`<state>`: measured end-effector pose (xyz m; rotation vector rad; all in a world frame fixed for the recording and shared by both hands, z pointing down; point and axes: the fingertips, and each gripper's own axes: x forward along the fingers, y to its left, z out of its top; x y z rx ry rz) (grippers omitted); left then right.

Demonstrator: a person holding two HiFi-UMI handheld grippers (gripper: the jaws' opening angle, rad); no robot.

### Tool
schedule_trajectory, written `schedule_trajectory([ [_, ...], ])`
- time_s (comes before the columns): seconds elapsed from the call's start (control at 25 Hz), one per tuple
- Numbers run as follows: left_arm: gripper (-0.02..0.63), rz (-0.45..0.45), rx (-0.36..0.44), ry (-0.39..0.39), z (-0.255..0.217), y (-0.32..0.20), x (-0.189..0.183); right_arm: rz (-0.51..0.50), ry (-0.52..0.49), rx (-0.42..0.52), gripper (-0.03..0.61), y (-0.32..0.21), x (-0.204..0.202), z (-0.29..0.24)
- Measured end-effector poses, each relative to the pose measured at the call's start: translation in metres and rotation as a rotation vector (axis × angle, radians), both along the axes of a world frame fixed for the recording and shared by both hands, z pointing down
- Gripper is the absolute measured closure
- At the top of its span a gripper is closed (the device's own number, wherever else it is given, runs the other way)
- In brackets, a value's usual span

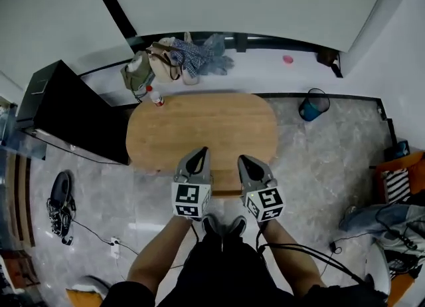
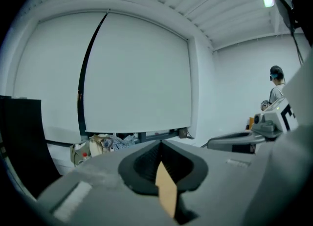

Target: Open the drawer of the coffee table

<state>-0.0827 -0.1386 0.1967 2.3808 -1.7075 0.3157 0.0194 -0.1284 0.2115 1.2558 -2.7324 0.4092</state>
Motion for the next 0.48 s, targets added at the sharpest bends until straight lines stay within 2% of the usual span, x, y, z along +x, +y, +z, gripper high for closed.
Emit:
schedule_trajectory([
  [0.12,0.612,0.015,0.065,0.01,-0.049,-0.002,0.003,-0.002,0.003,0.112,0.575,-0.015,0.0,-0.062],
  [0.32,0.612,0.032,0.167,0.035,-0.116,0.016,0.006,0.032,-0.019,0.228,0.577,-0.015,0.007,-0.143],
  [0.48,0.612,0.03,0.286,0.042,-0.17,0.016,0.001,0.052,0.007,0.361,0.577,-0.012,0.017,-0.193],
])
